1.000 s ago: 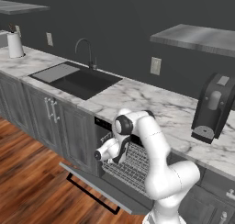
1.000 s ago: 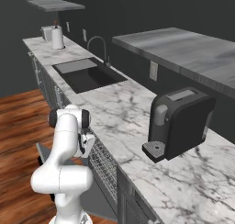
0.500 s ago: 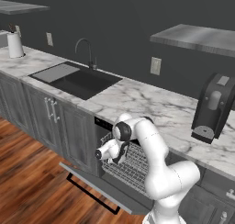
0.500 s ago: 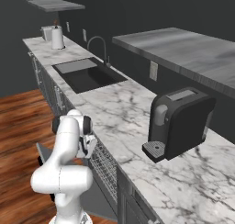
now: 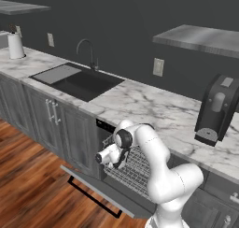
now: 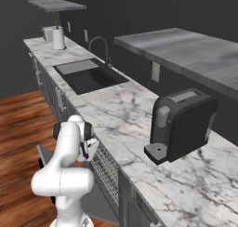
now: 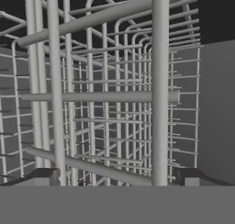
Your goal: Open the dishwasher door and pull out the top rack.
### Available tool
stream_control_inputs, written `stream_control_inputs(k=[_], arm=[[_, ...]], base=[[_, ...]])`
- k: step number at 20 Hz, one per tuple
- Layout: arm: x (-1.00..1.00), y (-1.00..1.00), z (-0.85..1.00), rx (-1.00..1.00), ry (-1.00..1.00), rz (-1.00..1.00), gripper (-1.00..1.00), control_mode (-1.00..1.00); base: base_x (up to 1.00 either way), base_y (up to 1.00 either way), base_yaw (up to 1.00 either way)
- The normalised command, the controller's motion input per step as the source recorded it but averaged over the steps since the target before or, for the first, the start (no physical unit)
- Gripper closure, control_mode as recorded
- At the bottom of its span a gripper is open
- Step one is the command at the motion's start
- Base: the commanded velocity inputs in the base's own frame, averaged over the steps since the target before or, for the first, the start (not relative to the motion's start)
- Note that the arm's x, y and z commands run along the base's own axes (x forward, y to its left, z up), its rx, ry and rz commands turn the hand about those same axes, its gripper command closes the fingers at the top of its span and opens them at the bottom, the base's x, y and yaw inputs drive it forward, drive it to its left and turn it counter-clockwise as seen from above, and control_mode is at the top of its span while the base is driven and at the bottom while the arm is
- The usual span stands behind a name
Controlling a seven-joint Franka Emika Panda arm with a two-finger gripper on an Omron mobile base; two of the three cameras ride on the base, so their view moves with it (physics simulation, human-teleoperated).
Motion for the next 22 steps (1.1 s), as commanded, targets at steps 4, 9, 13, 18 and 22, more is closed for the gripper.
stream_control_inputs(k=[4,9,13,18,22], arm=[[0.34,-0.02,-0.27,0.01,0.03,0.0,-1.0,-1.0],[0.29,0.0,-0.29,0.04,0.09,0.0,-1.0,-1.0],[0.09,0.0,-0.43,0.09,0.16,0.0,-1.0,-1.0],[0.0,0.05,-0.56,0.11,0.21,0.0,-1.0,-1.0],[-0.01,0.29,-0.64,0.1,0.2,0.0,-1.0,-1.0]], base=[[0.0,0.0,0.0],[0.0,0.0,0.0],[0.0,0.0,0.0],[0.0,0.0,0.0],[0.0,0.0,0.0]])
